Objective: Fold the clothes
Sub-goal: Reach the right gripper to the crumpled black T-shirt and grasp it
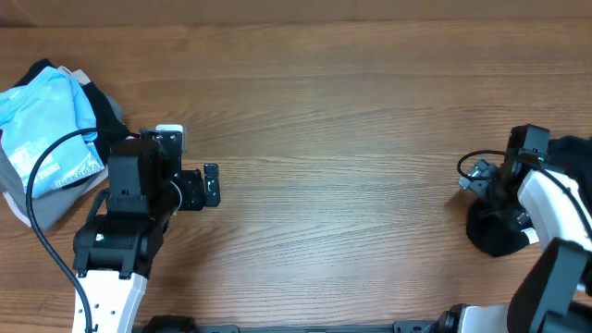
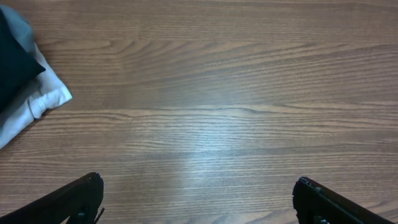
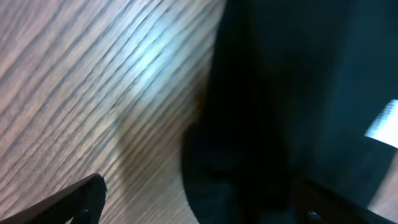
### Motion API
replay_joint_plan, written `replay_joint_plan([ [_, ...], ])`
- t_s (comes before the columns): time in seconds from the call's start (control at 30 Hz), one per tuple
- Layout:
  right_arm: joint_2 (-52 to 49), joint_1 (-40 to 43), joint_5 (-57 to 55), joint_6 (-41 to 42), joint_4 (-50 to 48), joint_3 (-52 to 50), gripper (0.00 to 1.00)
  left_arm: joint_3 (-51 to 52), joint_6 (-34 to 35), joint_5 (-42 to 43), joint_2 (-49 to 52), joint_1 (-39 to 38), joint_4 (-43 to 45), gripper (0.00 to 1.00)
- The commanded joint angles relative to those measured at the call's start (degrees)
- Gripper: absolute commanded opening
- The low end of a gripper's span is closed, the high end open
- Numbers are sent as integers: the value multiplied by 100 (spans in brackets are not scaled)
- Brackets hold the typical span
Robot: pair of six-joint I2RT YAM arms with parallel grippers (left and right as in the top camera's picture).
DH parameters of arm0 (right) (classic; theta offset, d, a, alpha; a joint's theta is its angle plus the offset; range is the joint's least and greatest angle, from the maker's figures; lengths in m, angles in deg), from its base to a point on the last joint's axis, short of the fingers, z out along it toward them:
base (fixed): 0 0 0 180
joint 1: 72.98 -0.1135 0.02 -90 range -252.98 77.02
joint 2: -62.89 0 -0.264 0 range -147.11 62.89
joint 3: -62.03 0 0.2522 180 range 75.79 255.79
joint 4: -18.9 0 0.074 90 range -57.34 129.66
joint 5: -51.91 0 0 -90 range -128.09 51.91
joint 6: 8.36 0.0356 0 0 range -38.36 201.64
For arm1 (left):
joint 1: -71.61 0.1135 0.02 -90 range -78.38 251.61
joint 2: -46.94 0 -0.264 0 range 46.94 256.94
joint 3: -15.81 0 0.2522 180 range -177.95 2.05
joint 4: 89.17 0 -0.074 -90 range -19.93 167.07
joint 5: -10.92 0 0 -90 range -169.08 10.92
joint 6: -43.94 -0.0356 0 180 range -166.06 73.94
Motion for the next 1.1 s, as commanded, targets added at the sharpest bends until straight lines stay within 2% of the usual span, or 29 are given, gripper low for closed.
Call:
replay_joint_plan([
  [0.0,-295,-48,293,-146,-221,70,97,-153,-4,66,31,-33,83,100],
  [0.13,-649,-48,356,-173,-485,70,98,-153,192,66,31,-33,109,100],
  [0.2,-855,-48,332,-170,-470,61,92,-153,192,66,31,-33,109,100],
  [0.27,-979,-48,188,-162,-470,31,79,-153,192,66,31,-33,107,100],
  [0.37,-1134,-48,-17,-138,-439,-15,45,-153,192,66,31,-33,105,100],
  [0.47,-1117,-48,107,-142,-420,4,22,-153,192,66,31,-33,107,100],
  [0.53,-1091,-50,754,-354,-289,107,20,-153,192,66,31,-33,105,100],
  [0.6,-970,-90,2603,-1412,-179,354,18,-153,190,63,33,-33,107,100],
  [0.67,-868,-203,3416,-1657,-55,549,17,-153,192,52,35,-33,118,100],
  [0.73,-614,-798,4977,-1805,76,1067,17,-151,190,44,35,-33,197,100],
  [0.77,-560,-1014,5217,-1797,39,1215,17,-151,190,42,35,-33,234,100],
  [0.83,-485,-1541,5307,-1655,-127,1585,17,-151,190,42,35,-33,334,100],
  [0.93,-483,-2404,4666,-1139,-664,2133,17,-151,190,44,35,-33,472,100],
  [0.97,-483,-2833,4068,-1051,-970,2356,17,-151,190,42,35,-33,505,100],
  [1.07,-483,-3351,2900,-723,-1283,2651,17,-151,190,44,39,-33,525,100],
])
